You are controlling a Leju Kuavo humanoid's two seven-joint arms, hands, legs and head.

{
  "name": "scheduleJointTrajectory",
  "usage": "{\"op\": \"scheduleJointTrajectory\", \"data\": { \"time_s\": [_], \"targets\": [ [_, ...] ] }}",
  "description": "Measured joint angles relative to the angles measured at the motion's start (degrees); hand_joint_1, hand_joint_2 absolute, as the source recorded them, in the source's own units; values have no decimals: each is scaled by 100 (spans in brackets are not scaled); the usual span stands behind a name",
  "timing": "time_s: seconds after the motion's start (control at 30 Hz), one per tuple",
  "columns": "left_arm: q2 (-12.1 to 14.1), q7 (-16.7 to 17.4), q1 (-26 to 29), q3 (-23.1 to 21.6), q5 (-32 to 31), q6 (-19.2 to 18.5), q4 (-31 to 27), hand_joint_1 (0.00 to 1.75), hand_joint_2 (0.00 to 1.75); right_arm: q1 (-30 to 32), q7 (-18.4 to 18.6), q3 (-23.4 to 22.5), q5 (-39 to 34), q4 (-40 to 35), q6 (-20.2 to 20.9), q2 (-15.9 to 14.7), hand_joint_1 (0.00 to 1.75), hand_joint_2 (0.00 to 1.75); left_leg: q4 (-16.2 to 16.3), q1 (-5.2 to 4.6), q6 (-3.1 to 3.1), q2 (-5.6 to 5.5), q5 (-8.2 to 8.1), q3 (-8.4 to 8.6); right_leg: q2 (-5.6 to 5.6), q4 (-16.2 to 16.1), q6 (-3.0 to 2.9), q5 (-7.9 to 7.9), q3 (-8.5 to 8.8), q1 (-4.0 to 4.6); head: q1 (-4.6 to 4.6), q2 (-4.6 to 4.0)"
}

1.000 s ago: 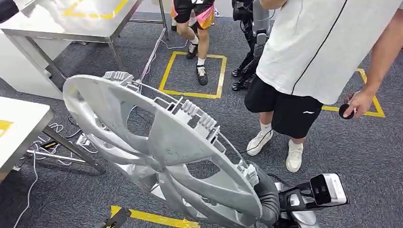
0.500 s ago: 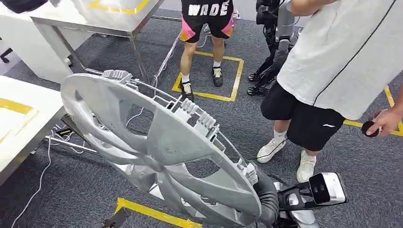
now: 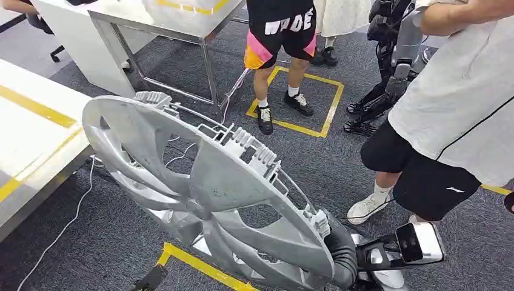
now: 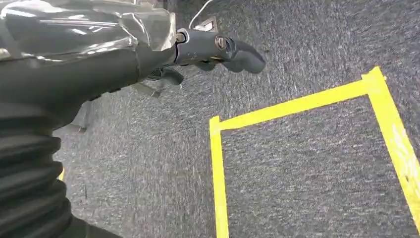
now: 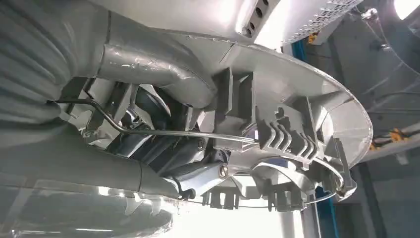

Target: Take the parts from the cabinet and place them on the table.

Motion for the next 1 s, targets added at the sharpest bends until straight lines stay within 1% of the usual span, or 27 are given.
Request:
{"op": "scheduleJointTrajectory", "data": {
  "time_s": [0.03,0.07,0.1,0.13,0.17,0.2,0.23,0.27,0.3,0.33,0.37,0.47,0.5,0.53,0.57,0.6,0.63,0.67,0.7,0.73,0.77,0.8,0.83,0.87,0.9,0.97,1.0],
  "targets": [
    [-4,0,8,0,0,0,0,0,175,-3,0,0,0,-2,0,7,175,175,106,-3,-31,220,-68,-19,-22,-5,-28,1,21,2,0,0],
    [2,0,1,0,0,0,0,0,175,1,0,0,0,-2,-2,13,175,175,393,-7,-61,426,-244,-142,-59,-5,-82,-29,42,14,-33,0],
    [7,2,-8,0,0,0,0,0,175,2,0,0,0,-2,-2,13,175,175,828,10,-84,514,-467,-350,-98,-5,-103,-43,56,31,-28,0],
    [2,2,-7,0,0,0,0,0,175,2,0,0,0,0,-2,11,175,175,1350,22,-99,547,-689,-615,-140,-5,-123,-56,64,46,-30,0],
    [-9,2,-1,0,0,0,0,0,175,4,2,2,2,0,-2,11,175,175,1751,27,-112,565,-811,-833,-185,-4,-134,-65,66,60,-28,0],
    [-13,2,4,0,0,0,0,0,175,7,7,4,2,0,-2,11,175,175,1926,29,-114,569,-810,-953,-229,-4,-139,-71,70,72,-31,0],
    [-13,2,4,0,0,0,0,0,175,6,7,2,2,0,-2,11,175,175,1788,29,-103,571,-679,-913,-268,-3,-148,-80,79,76,-31,0],
    [-9,2,4,0,0,0,0,0,175,5,7,2,0,0,-2,11,175,175,1394,27,-81,589,-436,-726,-309,-3,-157,-91,98,88,-31,0],
    [-4,2,3,0,0,0,0,0,175,4,9,2,0,0,-2,13,175,175,867,20,-44,635,-176,-456,-341,-4,-148,-109,125,95,-33,0],
    [2,2,1,0,0,0,-2,0,175,3,9,2,2,-2,-4,15,175,175,338,-2,17,755,39,-168,-376,-6,-139,-129,155,105,-31,0],
    [20,2,-12,0,0,0,-2,0,175,3,9,2,0,-2,-4,20,175,175,87,-79,73,976,-5,-43,-402,-2,-118,-147,166,141,-20,0],
    [24,13,-12,0,0,2,-4,0,175,6,11,7,0,-2,-7,24,175,175,75,-113,111,837,5,-78,-514,-22,-66,-164,165,135,-28,0],
    [35,13,-13,0,0,2,-4,0,175,0,15,4,0,-2,-9,24,175,175,23,-114,143,779,28,-65,-561,-40,-32,-169,191,154,-31,0],
    [22,20,0,0,0,2,-15,0,175,4,15,0,0,-9,-9,20,175,175,-86,-20,157,733,97,39,-471,27,-8,-214,149,136,-24,0],
    [7,20,-18,0,0,4,-20,0,175,5,22,2,0,-9,-11,18,175,175,-125,-30,180,672,103,61,-265,213,-21,-305,75,127,-9,0],
    [4,20,-36,0,0,4,-24,0,175,2,20,-2,-9,-9,-11,11,175,175,-123,-31,201,632,116,64,-167,606,-54,-476,-117,109,0,0],
    [-9,20,-39,0,0,2,-28,0,175,8,17,-2,-11,-9,-11,-2,175,175,-123,-31,201,570,115,65,-131,1088,-71,-646,-371,96,13,0],
    [-13,20,-39,0,0,2,-28,0,175,14,20,0,-9,-9,-11,-6,175,175,-121,-31,200,510,114,59,-118,1506,-63,-761,-610,85,13,0],
    [-20,20,-36,0,0,2,-28,0,175,26,24,0,0,-4,-11,-13,175,175,-120,-31,199,453,112,58,-116,1748,-29,-788,-767,77,13,0],
    [-22,20,-32,2,0,0,-28,0,175,38,24,0,0,-2,-11,-28,175,175,-119,-26,194,380,109,62,-115,1682,27,-709,-780,55,13,0],
    [-28,22,-31,0,0,0,-28,0,175,35,24,0,0,-2,-11,-35,175,175,-111,-20,183,316,103,68,-114,1365,100,-539,-658,30,13,0],
    [-44,20,-32,0,0,0,-29,0,175,32,24,0,0,-2,-13,-37,175,175,-95,-7,160,248,90,75,-94,843,180,-302,-422,-4,13,0],
    [-50,22,-32,0,0,0,-31,0,175,32,24,0,0,-2,-13,-37,175,175,-54,4,122,189,64,72,-22,285,243,-89,-156,-36,13,0],
    [-48,22,-32,0,0,0,-31,0,175,28,24,0,0,-2,-13,-37,175,175,-2,-1,73,151,32,40,103,84,232,-45,-66,-54,15,0],
    [-44,22,-31,0,0,0,-31,0,175,30,24,2,0,-2,-13,-35,175,175,47,-25,26,113,-3,18,63,45,158,-27,-31,-30,11,0],
    [-44,26,-8,0,0,0,-31,0,175,25,24,2,0,0,-11,-35,175,175,15,9,-19,88,9,-2,20,72,58,-23,-47,25,7,0],
    [-39,33,0,0,0,-2,-31,0,175,22,24,2,0,0,-11,-33,175,175,13,19,-41,80,7,-10,-2,62,29,-15,-43,24,9,0]
  ]
}}
